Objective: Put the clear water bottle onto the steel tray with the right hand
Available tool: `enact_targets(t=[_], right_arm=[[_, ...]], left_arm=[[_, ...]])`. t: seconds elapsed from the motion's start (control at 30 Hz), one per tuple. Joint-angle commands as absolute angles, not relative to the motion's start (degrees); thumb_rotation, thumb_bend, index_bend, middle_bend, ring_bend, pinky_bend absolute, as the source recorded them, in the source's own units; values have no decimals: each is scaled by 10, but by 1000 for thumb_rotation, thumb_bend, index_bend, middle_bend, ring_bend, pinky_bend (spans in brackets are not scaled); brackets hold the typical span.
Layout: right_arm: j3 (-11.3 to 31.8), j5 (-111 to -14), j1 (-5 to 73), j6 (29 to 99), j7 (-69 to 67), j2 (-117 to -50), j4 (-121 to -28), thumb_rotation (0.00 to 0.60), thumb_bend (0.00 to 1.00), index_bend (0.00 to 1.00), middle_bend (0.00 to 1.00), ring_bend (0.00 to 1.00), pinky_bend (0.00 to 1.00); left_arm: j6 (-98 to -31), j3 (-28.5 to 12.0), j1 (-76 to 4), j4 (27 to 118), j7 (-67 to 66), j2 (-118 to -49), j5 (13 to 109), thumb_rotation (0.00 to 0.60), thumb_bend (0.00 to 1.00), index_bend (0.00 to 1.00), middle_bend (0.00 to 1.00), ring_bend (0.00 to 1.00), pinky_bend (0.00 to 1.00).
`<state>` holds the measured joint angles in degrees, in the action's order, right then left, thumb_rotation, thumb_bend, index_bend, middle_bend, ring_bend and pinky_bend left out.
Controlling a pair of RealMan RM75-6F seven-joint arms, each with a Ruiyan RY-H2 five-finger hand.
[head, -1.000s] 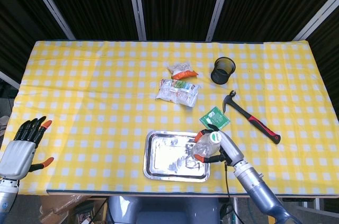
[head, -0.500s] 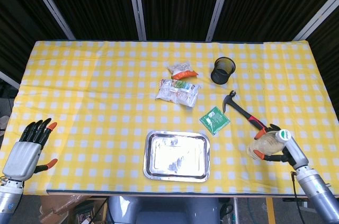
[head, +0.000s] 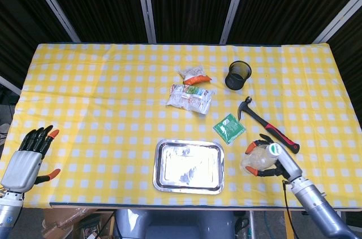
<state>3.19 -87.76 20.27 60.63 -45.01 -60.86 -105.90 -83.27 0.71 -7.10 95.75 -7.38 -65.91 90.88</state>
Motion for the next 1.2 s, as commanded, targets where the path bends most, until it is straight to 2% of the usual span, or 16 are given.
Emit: enact_targets(t=[0.03, 0.23, 0.67, 0.9, 1.2], right_arm=[[47, -836, 231, 576, -378, -669, -1097, 600, 594, 712, 601, 296, 0], [58, -765, 260, 545, -287, -760, -1092, 600, 594, 712, 601, 296, 0], [77, -702, 279, 548, -220, -856, -1064, 600, 593, 712, 601, 296, 0], [83, -731, 270, 594, -223, -916, -1016, 600, 594, 712, 602, 297, 0], [65, -779, 254, 612, -268, -916, -987, 600, 594, 712, 602, 298, 0]], left_arm=[[-833, 8, -71, 957, -70, -657, 911, 600, 190, 31, 0, 0, 0], [-830, 8, -73, 954, -63, -655, 911, 600, 190, 31, 0, 0, 0], [-824, 8, -77, 953, -59, -656, 909, 600, 189, 31, 0, 0, 0], [-825, 8, -76, 954, -54, -652, 907, 600, 190, 31, 0, 0, 0], [-820, 8, -78, 954, -58, -653, 905, 600, 190, 31, 0, 0, 0]])
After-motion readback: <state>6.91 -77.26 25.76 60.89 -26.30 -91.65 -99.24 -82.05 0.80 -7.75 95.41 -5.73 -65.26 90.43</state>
